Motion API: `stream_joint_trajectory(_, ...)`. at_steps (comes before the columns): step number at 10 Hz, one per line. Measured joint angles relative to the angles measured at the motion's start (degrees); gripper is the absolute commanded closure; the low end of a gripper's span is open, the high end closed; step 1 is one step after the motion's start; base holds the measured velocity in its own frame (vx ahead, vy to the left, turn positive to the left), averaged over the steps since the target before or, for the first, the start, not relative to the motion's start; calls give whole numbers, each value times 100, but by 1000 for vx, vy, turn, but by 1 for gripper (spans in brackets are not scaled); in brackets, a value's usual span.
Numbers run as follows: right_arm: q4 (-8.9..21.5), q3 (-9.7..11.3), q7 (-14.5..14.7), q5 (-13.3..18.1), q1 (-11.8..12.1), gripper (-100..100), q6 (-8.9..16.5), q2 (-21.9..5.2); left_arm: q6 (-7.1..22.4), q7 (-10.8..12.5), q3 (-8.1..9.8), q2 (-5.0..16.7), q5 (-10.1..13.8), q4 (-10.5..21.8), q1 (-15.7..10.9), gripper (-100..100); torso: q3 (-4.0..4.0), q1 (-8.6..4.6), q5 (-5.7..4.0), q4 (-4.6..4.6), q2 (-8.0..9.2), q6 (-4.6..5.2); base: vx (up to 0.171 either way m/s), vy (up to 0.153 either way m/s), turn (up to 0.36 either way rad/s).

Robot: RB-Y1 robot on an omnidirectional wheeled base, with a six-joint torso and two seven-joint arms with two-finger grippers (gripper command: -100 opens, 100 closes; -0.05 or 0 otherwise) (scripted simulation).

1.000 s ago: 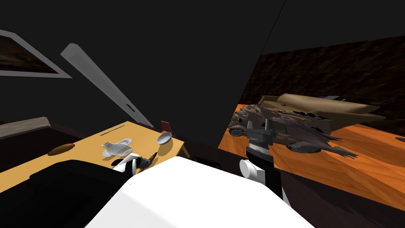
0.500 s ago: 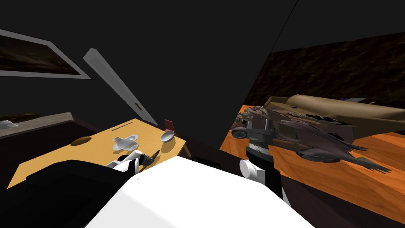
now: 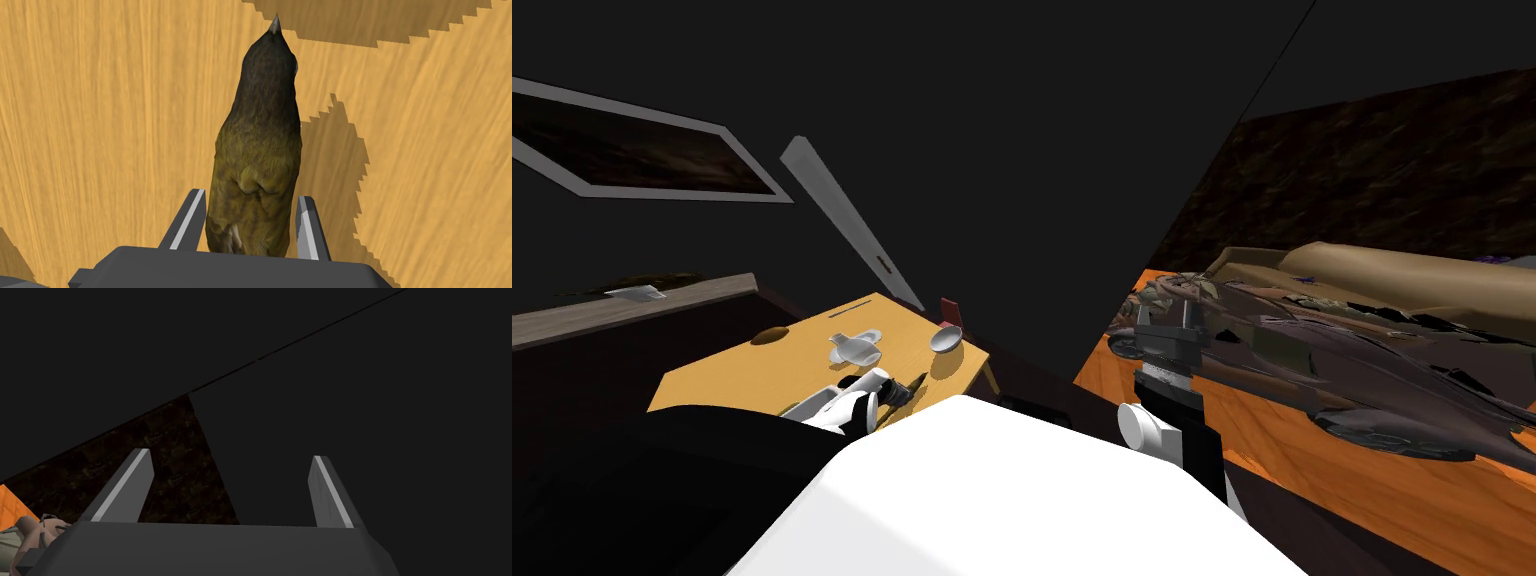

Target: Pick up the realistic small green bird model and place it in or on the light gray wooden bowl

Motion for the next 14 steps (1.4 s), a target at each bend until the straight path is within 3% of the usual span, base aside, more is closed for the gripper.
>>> stream_joint_trajectory(2,0,0,0,0,0,0,0,0,162,110,-11,-99,-28,-374,108,100,3,-2,-4,3,3,2,0,-2,123)
stream_joint_trajectory(5,0,-1,0,0,1,0,0,0,600,556,-381,-407,-417,-1327,-17,100,0,-2,-9,1,-2,-11,17,11,275)
stream_joint_trajectory(8,0,-1,0,0,1,0,0,0,594,573,-533,-396,-507,-1233,-248,100,1,-2,-9,1,0,-8,7,5,98)
stream_joint_trajectory(11,0,-1,0,0,1,0,0,0,793,855,-840,-576,-819,-1591,-466,100,1,-5,-9,2,-1,-6,14,7,219)
stream_joint_trajectory(13,0,0,0,0,-1,0,0,0,907,983,-923,-652,-910,-1828,-488,100,3,-9,-11,4,2,3,3,0,-4)
stream_joint_trajectory(14,0,0,0,0,-1,0,0,0,909,988,-924,-654,-909,-1839,-490,0,3,-9,-11,3,4,1,0,0,0)
